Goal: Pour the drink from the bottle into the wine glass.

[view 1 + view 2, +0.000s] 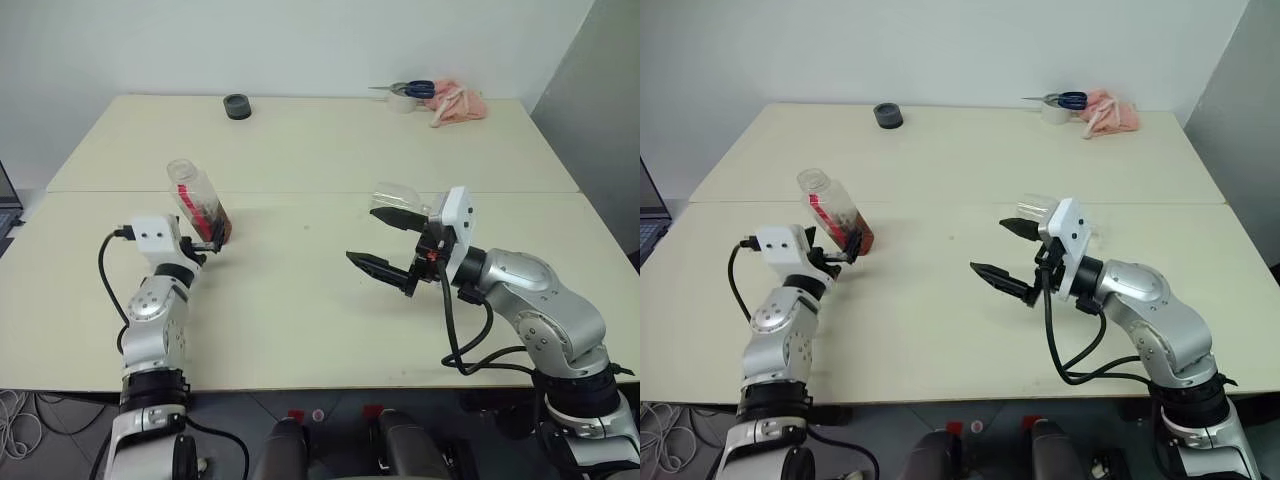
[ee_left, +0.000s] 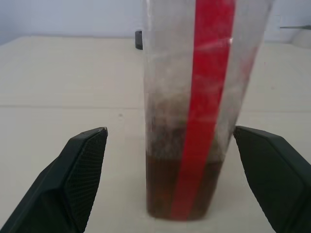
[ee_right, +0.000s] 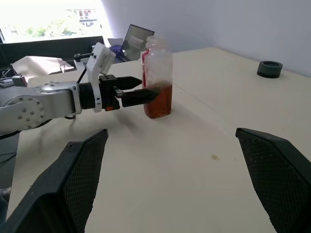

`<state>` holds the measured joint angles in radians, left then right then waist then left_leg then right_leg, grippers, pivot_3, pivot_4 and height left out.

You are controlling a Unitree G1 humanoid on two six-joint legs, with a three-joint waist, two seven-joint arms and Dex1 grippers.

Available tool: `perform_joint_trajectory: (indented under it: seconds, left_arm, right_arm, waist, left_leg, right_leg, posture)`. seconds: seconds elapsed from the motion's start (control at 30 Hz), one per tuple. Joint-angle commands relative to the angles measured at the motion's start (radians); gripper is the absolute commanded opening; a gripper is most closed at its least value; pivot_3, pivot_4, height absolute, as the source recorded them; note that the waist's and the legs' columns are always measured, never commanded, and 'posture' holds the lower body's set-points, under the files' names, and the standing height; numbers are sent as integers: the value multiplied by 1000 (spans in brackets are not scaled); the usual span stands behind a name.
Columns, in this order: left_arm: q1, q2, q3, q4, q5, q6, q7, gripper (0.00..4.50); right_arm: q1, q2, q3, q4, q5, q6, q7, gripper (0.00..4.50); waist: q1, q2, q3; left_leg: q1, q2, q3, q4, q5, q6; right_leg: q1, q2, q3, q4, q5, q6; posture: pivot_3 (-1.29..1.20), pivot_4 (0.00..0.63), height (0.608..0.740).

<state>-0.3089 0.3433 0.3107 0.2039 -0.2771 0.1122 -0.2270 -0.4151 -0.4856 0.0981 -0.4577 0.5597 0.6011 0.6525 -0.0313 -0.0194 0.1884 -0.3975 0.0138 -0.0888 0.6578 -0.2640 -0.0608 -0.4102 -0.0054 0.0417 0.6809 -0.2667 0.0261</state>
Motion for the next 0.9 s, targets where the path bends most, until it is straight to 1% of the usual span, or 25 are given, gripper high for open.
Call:
perform_joint_trajectory:
  seconds: [0.03,0.17,0.23,0.3,0.37,0.4,0.53,0.63,0.77,0.9]
  left_arm:
    - [54,-14,13,-133,-20,57,32,4449]
    - [194,-35,-14,-311,-45,161,21,4449]
    - [285,7,-89,-439,-44,222,-56,4449]
    - [330,57,-158,-525,-46,277,-130,4449]
    - [338,119,-220,-595,-56,321,-213,4449]
    - [319,155,-242,-630,-78,347,-263,4449]
    - [231,239,-273,-681,-130,401,-379,4449]
    - [178,269,-287,-683,-143,434,-414,4449]
    - [124,245,-300,-699,-161,468,-400,4449]
    - [137,227,-308,-726,-161,480,-383,4449]
  right_arm:
    - [16,-1,-22,-45,1,-4,-12,4500]
    - [46,-30,-40,-60,-2,21,-27,4500]
    - [-1,-93,-33,-24,-74,55,-49,4500]
    - [-48,-143,-15,19,-133,63,-46,4500]
    - [-101,-197,17,83,-182,47,0,4500]
    - [-147,-227,47,150,-228,17,33,4500]
    - [-283,-293,156,383,-379,-113,155,4500]
    - [-363,-292,212,542,-463,-212,225,4500]
    - [-496,-213,272,885,-588,-373,235,4500]
    - [-596,-150,288,1112,-668,-506,225,4500]
  waist:
    - [0,0,0]
    - [-1,0,0]
    - [-1,0,0]
    - [0,0,0]
    - [0,0,0]
    - [0,0,0]
    - [-1,0,0]
    - [-2,0,0]
    - [-9,0,0]
    - [-9,0,0]
  left_leg:
    - [0,0,0,0,0,0]
    - [0,0,0,0,0,0]
    - [0,0,1,0,0,0]
    - [1,-1,1,1,0,0]
    - [1,0,1,1,0,0]
    - [1,0,1,1,0,0]
    - [2,0,3,1,0,0]
    - [3,0,3,0,0,0]
    - [2,0,4,0,-1,1]
    - [2,0,4,0,-1,1]
  right_leg:
    - [0,0,0,0,0,0]
    - [0,0,0,0,0,0]
    - [0,0,1,0,0,0]
    - [1,0,1,0,0,0]
    - [1,1,1,0,0,0]
    - [1,1,1,-1,0,0]
    - [2,1,2,-1,0,0]
    - [2,1,2,-1,0,0]
    - [1,1,3,-1,0,0]
    - [1,1,3,-1,0,0]
  posture:
    - [0,150,740]
    - [0,150,740]
    - [0,150,740]
    - [0,150,740]
    - [0,150,740]
    - [0,150,740]
    - [0,150,740]
    - [0,150,740]
    - [0,150,740]
    - [0,150,740]
